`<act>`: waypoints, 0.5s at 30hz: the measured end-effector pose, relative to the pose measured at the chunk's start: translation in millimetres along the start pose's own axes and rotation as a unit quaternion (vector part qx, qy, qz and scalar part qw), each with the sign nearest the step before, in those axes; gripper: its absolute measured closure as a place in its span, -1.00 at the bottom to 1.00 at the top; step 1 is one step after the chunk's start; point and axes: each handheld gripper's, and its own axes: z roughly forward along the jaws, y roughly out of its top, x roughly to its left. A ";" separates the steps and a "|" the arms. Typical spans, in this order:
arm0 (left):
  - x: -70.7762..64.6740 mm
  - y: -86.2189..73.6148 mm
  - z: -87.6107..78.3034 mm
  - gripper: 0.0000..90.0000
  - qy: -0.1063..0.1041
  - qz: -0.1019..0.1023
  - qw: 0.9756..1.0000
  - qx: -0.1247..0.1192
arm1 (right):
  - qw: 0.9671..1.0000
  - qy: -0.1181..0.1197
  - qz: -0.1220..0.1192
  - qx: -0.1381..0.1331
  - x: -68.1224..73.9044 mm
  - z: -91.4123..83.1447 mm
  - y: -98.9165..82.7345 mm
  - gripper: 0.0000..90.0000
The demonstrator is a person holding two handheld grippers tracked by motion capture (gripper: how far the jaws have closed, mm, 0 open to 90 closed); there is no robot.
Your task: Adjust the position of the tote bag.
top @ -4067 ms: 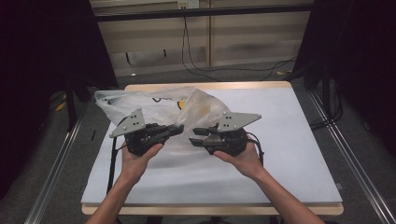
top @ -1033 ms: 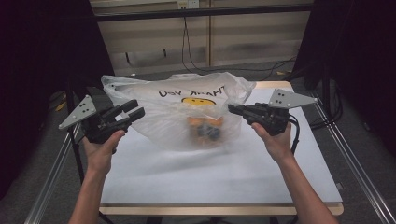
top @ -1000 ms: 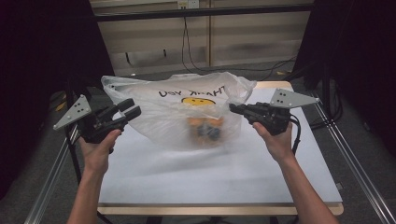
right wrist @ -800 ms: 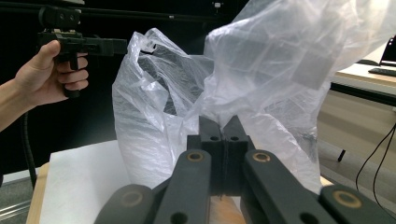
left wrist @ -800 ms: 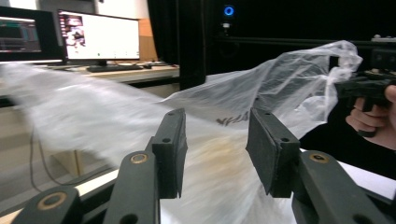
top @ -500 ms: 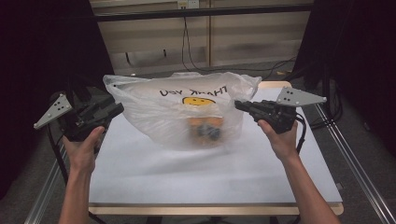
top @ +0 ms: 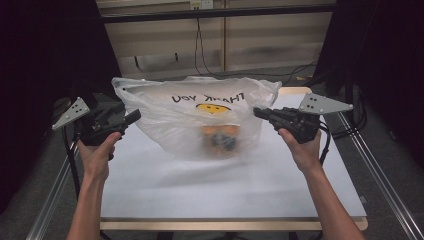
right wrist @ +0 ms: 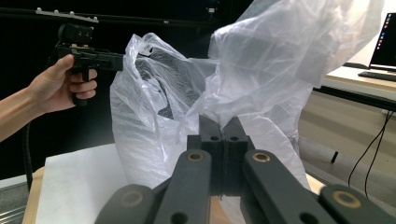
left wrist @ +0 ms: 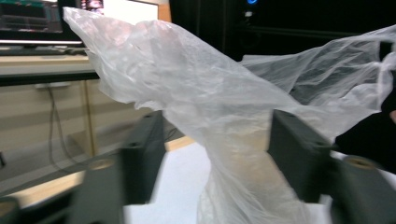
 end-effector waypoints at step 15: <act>-7.2 11.0 9.7 1.00 -0.045 0.021 0.999 -0.005 | 1.000 -0.013 -0.003 -0.014 -7.8 -14.3 10.6 1.00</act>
